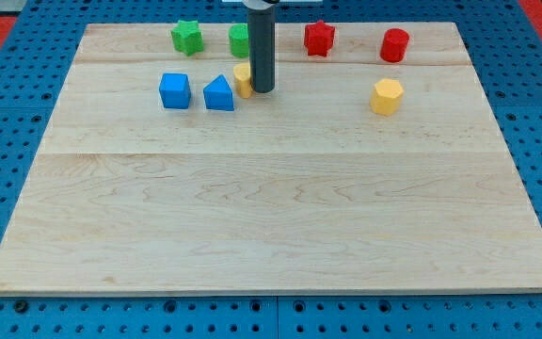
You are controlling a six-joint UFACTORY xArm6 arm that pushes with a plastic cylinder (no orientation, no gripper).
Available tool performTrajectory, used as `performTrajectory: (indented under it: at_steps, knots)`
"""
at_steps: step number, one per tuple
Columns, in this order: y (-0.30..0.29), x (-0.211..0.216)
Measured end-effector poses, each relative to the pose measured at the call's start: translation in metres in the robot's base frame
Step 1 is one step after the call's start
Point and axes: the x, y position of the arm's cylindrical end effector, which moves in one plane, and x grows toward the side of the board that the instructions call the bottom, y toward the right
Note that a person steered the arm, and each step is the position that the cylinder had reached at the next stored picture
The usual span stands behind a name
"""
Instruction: Slide the yellow heart along with the blue triangle towards the center left
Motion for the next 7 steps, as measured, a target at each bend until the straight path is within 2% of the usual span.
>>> performTrajectory:
  at_steps: [2, 4, 7]
  knots:
    - [0.016, -0.036]
    - [0.000, -0.033]
    - [-0.039, 0.001]
